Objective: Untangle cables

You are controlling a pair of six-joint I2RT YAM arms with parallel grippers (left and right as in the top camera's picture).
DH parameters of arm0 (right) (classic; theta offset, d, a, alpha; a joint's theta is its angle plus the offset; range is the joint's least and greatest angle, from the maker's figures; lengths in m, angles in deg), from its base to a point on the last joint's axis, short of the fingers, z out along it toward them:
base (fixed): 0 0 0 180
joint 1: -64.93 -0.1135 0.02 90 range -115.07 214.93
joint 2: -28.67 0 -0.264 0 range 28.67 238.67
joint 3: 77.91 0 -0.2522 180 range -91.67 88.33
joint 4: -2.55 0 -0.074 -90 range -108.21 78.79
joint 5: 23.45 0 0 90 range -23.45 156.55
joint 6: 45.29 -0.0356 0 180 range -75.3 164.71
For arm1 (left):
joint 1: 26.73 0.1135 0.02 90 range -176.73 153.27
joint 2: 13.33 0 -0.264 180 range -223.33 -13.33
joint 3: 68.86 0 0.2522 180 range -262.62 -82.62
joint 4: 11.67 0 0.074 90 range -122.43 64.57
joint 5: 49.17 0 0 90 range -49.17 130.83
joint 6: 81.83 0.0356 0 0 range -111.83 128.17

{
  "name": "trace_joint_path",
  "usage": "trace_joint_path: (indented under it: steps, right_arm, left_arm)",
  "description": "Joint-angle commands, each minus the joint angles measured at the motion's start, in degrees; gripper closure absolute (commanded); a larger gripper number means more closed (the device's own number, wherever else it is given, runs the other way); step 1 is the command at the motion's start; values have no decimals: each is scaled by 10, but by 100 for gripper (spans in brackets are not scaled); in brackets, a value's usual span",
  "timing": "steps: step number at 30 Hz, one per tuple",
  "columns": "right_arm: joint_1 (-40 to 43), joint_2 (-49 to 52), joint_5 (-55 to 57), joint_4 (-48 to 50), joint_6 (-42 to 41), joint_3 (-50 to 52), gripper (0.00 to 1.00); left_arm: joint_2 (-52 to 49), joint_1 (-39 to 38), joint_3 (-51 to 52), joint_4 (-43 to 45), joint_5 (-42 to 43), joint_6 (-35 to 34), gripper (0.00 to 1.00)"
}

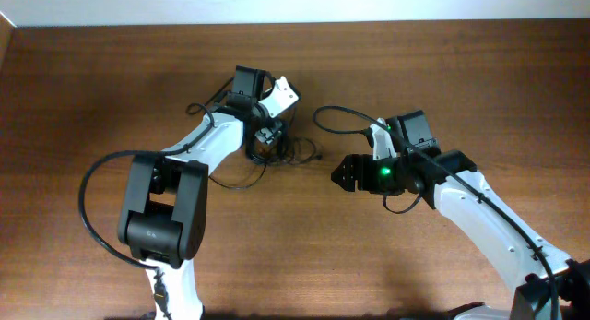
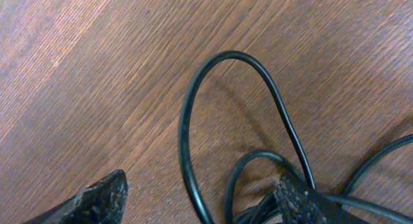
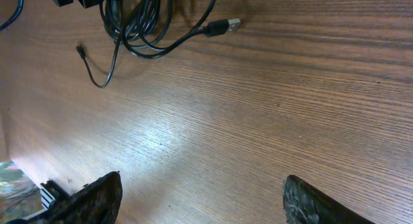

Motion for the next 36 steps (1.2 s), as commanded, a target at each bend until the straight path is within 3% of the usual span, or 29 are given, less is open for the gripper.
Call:
trace_joint_path:
  steps: [1, 4, 6, 11, 14, 17, 21, 24, 26, 36]
  right_arm:
    - [2, -13, -1, 0, 5, -3, 20]
    - [2, -13, -2, 0, 4, -3, 20]
    - [2, -13, -1, 0, 4, -3, 20]
    - [2, -13, -2, -1, 4, -3, 20]
    - [1, -13, -2, -1, 4, -3, 20]
    - [0, -13, -10, -1, 4, -3, 20]
    - [0, -13, -71, 0, 2, -3, 20]
    - [0, -13, -113, 1, 2, -3, 20]
    - [0, -13, -137, 9, 2, -3, 20]
    - [0, -13, -216, 101, 2, -3, 20]
  left_arm:
    - [-7, 11, -6, -2, -8, 9, 33]
    - [-7, 14, -5, -8, -8, -2, 49]
    - [-12, 14, -3, -21, -5, -28, 73]
    - [-48, 13, -3, -66, -4, -29, 73]
    - [-51, 13, -3, -71, -5, -50, 100]
    - [-49, 16, -22, -68, -9, -187, 100]
    - [-42, 27, -62, -121, -1, -430, 100]
    - [-27, 30, -82, -163, 70, -552, 100]
    - [0, 34, -85, -163, 148, -563, 100]
    - [155, 38, -85, -163, 149, -532, 100]
